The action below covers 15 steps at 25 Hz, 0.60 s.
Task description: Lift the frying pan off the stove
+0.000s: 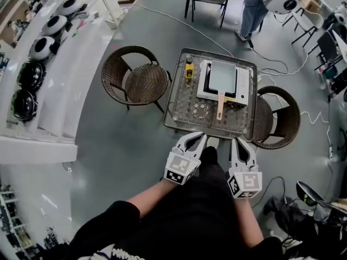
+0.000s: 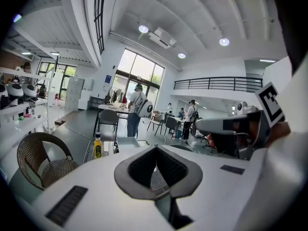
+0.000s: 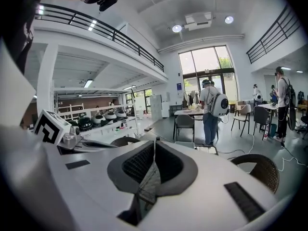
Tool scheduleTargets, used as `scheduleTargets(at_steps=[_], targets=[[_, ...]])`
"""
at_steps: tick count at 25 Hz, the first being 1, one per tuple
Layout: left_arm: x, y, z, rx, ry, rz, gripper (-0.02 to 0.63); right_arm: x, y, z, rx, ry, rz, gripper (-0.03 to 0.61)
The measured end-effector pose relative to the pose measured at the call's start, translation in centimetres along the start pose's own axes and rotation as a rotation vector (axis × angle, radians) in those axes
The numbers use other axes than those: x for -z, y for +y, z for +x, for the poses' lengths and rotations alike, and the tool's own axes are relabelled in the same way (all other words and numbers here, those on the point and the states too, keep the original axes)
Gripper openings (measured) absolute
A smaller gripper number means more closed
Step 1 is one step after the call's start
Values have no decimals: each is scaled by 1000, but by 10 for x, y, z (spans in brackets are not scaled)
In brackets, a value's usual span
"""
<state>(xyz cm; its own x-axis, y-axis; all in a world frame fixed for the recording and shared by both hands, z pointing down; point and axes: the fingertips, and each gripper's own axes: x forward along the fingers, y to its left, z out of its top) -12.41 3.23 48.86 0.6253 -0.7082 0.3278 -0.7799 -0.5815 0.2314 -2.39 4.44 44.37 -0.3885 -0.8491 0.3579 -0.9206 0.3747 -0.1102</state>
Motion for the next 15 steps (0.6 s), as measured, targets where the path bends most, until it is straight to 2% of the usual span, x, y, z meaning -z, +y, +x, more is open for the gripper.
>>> scheduleTargets(at_steps=[5, 11, 15], targets=[[-11, 6, 59, 8, 56, 28, 15, 4, -48, 34, -10, 57, 58, 32], [-13, 18, 120, -26, 122, -7, 15, 5, -97, 69, -23, 96, 106, 32], [-1, 28, 162, -52, 187, -28, 15, 0, -125, 95, -52, 108, 104, 32]])
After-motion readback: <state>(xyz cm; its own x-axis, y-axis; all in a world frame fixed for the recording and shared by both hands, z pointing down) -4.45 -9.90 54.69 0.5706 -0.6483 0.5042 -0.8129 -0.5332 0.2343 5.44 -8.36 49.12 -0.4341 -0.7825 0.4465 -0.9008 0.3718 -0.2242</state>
